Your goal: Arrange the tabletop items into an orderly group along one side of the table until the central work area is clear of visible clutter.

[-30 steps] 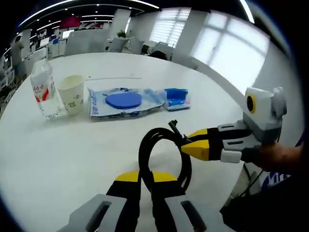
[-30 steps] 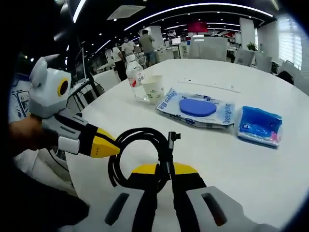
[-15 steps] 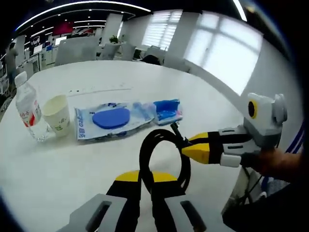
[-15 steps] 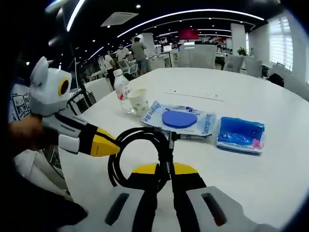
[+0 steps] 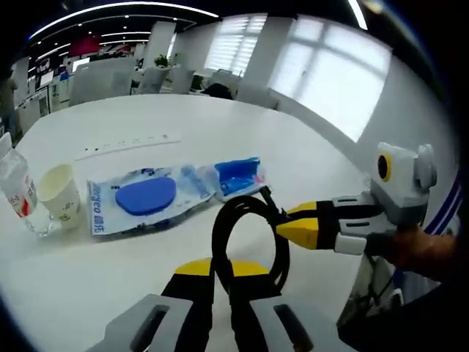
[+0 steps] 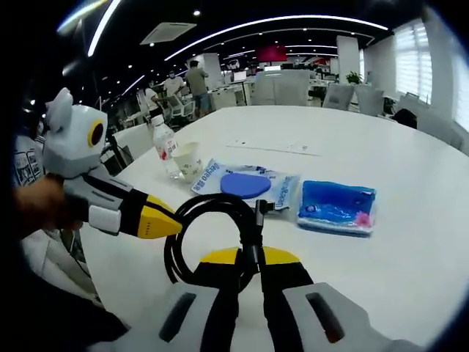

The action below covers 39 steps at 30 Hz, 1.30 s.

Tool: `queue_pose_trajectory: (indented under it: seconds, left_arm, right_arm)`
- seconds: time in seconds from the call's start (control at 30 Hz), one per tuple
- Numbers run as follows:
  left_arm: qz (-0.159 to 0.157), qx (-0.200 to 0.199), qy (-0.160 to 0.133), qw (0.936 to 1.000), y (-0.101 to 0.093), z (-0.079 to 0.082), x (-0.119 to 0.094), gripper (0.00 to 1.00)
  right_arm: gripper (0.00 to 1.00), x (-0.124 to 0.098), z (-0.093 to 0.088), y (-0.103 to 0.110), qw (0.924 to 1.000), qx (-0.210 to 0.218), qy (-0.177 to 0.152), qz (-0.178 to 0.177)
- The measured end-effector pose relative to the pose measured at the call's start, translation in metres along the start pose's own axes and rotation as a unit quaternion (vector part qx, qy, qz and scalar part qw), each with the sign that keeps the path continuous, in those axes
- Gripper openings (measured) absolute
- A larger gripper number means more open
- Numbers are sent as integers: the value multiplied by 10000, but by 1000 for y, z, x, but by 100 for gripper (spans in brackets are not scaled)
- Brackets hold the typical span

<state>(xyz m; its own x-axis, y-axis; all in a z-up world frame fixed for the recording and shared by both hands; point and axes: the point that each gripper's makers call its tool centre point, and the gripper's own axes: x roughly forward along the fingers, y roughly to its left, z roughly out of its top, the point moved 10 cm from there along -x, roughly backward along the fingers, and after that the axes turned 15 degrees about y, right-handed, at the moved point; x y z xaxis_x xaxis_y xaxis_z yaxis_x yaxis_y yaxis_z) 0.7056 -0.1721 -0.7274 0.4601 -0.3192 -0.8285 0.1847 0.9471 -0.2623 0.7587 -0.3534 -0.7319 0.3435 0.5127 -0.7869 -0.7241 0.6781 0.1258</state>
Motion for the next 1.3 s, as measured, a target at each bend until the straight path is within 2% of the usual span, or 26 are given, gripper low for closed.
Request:
queue_pose_trajectory:
  seconds: [0.43, 0.77, 0.93, 1.13, 1.3]
  left_arm:
    - [-223, 106, 148, 9996, -8, 18, 32, 3]
    - [-254, 109, 340, 9990, -10, 23, 58, 3]
    - [-228, 75, 423, 9988, -6, 26, 71, 2]
    - [-150, 58, 521, 9985, -3, 29, 76, 2]
    - [-82, 2, 609, 9981, 4, 27, 82, 3]
  right_arm:
    - [5, 4, -6, -25, 9994, 166, 136, -271]
    - [5, 19, -16, -40, 9980, 327, 351, -415]
    - [6, 25, -17, -42, 9975, 311, 407, -492]
    - [6, 40, -19, -43, 9968, 378, 509, -497]
    - [6, 44, -20, -41, 9964, 298, 585, -534]
